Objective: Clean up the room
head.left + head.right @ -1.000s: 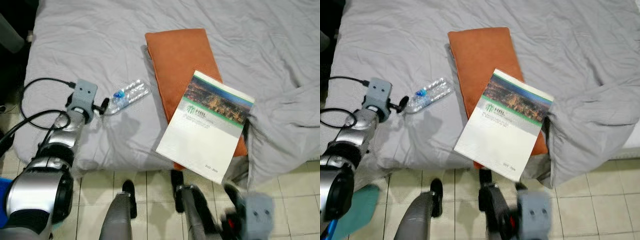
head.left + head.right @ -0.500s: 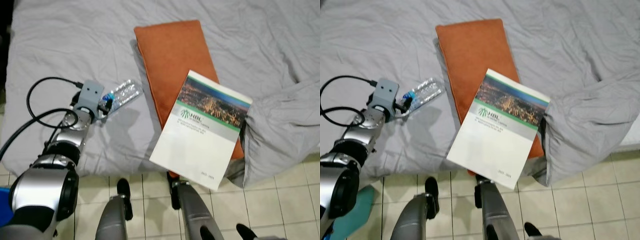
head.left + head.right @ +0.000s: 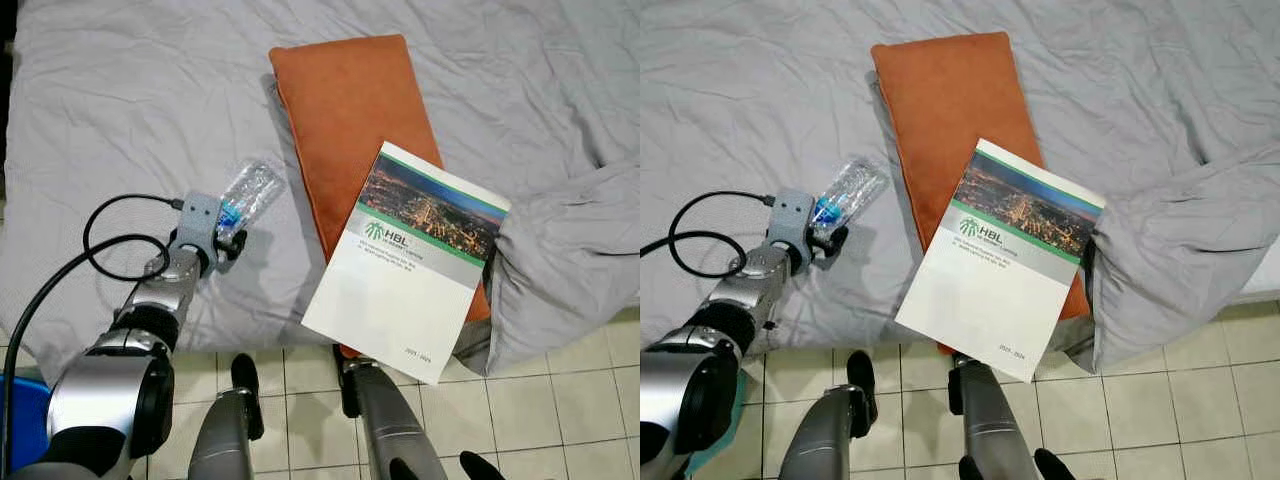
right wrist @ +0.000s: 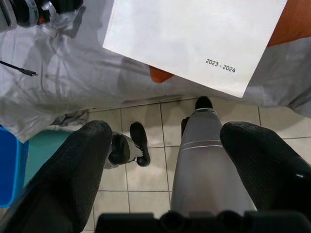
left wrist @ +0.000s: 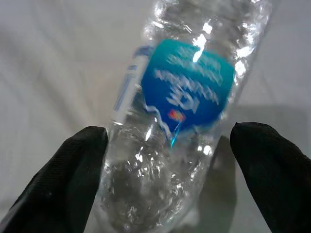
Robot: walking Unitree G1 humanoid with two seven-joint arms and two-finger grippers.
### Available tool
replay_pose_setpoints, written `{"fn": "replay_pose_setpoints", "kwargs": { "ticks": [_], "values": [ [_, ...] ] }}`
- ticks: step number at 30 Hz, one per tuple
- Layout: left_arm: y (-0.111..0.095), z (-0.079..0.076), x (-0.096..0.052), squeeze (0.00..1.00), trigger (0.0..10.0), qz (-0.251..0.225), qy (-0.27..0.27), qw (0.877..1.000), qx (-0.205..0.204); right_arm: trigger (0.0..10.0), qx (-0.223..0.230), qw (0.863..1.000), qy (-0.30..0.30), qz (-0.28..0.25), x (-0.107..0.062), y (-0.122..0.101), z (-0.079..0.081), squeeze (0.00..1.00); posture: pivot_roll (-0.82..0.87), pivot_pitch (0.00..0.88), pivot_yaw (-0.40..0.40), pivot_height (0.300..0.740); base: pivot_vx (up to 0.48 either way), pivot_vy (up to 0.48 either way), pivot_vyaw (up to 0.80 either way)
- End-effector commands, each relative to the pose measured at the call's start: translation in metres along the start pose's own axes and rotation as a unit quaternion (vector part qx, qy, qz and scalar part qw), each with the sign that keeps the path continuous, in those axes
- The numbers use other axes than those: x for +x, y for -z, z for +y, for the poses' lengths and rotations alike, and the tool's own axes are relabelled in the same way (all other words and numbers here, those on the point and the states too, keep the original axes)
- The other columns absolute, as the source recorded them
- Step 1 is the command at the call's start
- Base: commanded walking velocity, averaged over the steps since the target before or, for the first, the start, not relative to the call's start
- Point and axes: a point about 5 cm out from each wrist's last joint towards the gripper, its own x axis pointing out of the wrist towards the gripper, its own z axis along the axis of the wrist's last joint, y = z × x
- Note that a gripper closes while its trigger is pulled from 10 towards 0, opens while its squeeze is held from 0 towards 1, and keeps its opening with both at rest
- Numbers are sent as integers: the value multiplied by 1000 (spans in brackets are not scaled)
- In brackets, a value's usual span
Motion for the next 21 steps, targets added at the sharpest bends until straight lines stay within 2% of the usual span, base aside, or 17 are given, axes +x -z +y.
{"fn": "replay_pose_setpoints", "kwargs": {
  "ticks": [1, 2, 6, 14, 16, 17, 18, 19, 20, 21],
  "values": [
    [42, -9, -7, 0, 10000, 74, 13, 997, -12, 10000, 27, 998, -26, 40, -7, 9, 8, 0, -451, 711, -38, 740, 0, 0, 0],
    [44, -8, -8, 0, 0, 75, 9, 997, -10, 10000, 26, 998, -27, 41, -7, 9, 7, 0, -450, 708, -40, 740, 0, 0, 0],
    [47, -2, -11, 0, 0, 66, -2, 997, -32, 10000, 19, 998, -27, 47, -2, 9, 4, 0, -419, 688, -23, 740, 0, 0, 0],
    [60, -4, -15, 0, 0, 77, 6, 997, -29, 10000, 1, 998, -38, 40, 14, 9, -3, 0, -378, 621, -8, 740, 0, 0, 0],
    [61, -10, -14, 0, 0, 65, 17, 997, -47, 10000, -6, 999, -17, 28, 29, 11, -15, 0, -352, 608, 3, 740, 0, 0, 0],
    [61, -10, -14, 0, 0, 65, 17, 997, -47, 10000, -6, 999, -17, 28, 29, 11, -15, 0, -352, 608, 3, 740, 0, 0, 0],
    [62, -11, -15, 0, 0, 58, 17, 996, -58, 10000, -8, 999, -17, 27, 40, 17, -20, 0, -320, 574, 18, 740, 0, 0, 0],
    [61, -7, -17, 0, 0, 32, 17, 996, -78, 10000, -15, 1000, -17, 21, 58, 22, -29, 0, -286, 501, 33, 740, 0, 0, 0],
    [61, -7, -17, 0, 0, 32, 17, 996, -78, 10000, -15, 1000, -17, 21, 58, 22, -29, 0, -286, 501, 33, 740, 0, 0, 0],
    [59, -4, -18, 0, 0, 11, 18, 996, -88, 10000, -22, 1000, -15, 15, 68, 22, -34, 0, -275, 475, 38, 740, 0, 0, 0]
  ]
}}
